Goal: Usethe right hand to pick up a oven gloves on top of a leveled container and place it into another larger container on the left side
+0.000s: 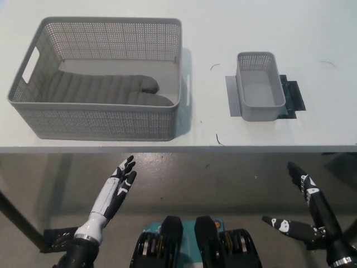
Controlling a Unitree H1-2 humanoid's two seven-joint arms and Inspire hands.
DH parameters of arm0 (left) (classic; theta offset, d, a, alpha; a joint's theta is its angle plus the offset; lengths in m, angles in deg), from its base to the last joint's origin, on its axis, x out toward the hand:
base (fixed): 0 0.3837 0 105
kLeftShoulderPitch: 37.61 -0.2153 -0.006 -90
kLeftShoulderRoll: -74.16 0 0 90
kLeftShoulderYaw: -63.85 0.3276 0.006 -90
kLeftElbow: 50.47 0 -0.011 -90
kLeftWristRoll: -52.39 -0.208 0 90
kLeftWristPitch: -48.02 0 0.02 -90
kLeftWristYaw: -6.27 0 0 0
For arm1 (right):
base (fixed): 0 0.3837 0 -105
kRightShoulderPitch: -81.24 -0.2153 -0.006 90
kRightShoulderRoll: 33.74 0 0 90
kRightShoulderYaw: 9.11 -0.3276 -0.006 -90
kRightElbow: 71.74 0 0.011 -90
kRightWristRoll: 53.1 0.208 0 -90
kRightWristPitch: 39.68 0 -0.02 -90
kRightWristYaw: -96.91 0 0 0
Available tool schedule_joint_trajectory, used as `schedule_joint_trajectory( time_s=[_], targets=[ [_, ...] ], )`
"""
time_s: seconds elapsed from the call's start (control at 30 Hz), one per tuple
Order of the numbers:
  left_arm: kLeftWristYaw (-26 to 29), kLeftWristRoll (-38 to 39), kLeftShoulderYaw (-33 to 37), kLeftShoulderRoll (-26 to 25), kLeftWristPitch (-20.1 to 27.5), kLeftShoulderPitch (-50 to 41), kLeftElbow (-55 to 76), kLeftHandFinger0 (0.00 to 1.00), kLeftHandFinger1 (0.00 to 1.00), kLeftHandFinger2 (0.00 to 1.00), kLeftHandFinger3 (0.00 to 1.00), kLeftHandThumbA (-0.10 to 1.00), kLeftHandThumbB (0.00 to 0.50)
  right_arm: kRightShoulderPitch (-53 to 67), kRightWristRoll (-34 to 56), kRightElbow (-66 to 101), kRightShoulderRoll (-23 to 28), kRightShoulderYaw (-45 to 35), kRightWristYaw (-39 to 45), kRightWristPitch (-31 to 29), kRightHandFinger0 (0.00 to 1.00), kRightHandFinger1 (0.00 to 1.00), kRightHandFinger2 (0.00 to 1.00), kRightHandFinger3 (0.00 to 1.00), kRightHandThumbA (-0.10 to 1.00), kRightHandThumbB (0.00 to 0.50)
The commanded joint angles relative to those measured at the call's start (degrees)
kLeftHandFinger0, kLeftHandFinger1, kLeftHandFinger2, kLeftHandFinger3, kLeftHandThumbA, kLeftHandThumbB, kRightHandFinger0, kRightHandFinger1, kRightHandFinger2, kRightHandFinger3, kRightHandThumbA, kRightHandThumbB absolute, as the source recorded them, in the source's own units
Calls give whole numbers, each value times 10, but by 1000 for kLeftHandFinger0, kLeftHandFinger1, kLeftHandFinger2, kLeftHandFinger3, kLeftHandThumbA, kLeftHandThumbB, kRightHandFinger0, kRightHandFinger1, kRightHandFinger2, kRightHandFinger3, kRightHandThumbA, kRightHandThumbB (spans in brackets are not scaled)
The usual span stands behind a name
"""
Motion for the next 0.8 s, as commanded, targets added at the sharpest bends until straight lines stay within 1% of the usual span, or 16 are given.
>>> schedule_joint_trajectory(
  time_s=[0.0,0.07,0.13,0.2,0.23,0.27,0.33,0.37,0.47,0.53,0.57,0.63,0.77],
  targets=[
    [-1,-1,-1,-4,9,6,20,1000,1000,1000,1000,1000,481,-8,17,15,5,-4,24,7,1000,1000,1000,1000,1000,91],
    [1,-6,0,-4,7,5,22,1000,1000,1000,1000,1000,479,-9,14,16,5,-4,27,7,1000,1000,1000,1000,1000,86],
    [3,-9,-1,-5,6,6,24,1000,1000,1000,1000,1000,475,-12,12,16,5,-4,30,9,1000,1000,1000,1000,1000,96],
    [2,-6,-1,-6,13,8,18,1000,1000,1000,1000,1000,471,-13,16,14,4,-4,34,5,1000,1000,1000,1000,1000,83],
    [5,-9,0,-6,24,10,12,1000,1000,1000,1000,1000,459,-13,13,14,4,-4,33,6,1000,1000,1000,1000,1000,83],
    [4,-8,-1,-6,23,10,12,1000,1000,1000,1000,1000,464,-13,13,15,3,-5,34,6,1000,1000,1000,1000,1000,82],
    [2,-8,0,-7,18,10,14,1000,1000,1000,1000,1000,458,-13,14,15,1,-6,35,9,1000,1000,1000,1000,1000,87],
    [1,-8,0,-7,17,9,14,1000,1000,1000,1000,1000,454,-13,15,15,1,-6,36,8,1000,1000,1000,1000,1000,97],
    [0,-6,-1,-7,17,5,16,1000,1000,1000,1000,1000,452,-13,11,17,2,-5,38,11,1000,1000,1000,1000,1000,98],
    [1,-7,-1,-6,15,5,19,1000,1000,1000,1000,1000,456,-13,8,17,1,-5,38,12,1000,1000,1000,1000,1000,94],
    [1,-7,-1,-6,15,5,17,1000,1000,1000,1000,1000,459,-13,8,16,1,-5,38,10,1000,1000,1000,1000,1000,84],
    [2,-10,0,-7,14,5,18,1000,1000,1000,1000,1000,447,-15,7,12,0,-5,39,3,1000,1000,1000,1000,1000,82],
    [2,-14,1,-8,15,3,15,1000,1000,1000,1000,1000,446,-14,0,7,-2,-3,38,1,1000,1000,1000,1000,1000,101]
  ],
)
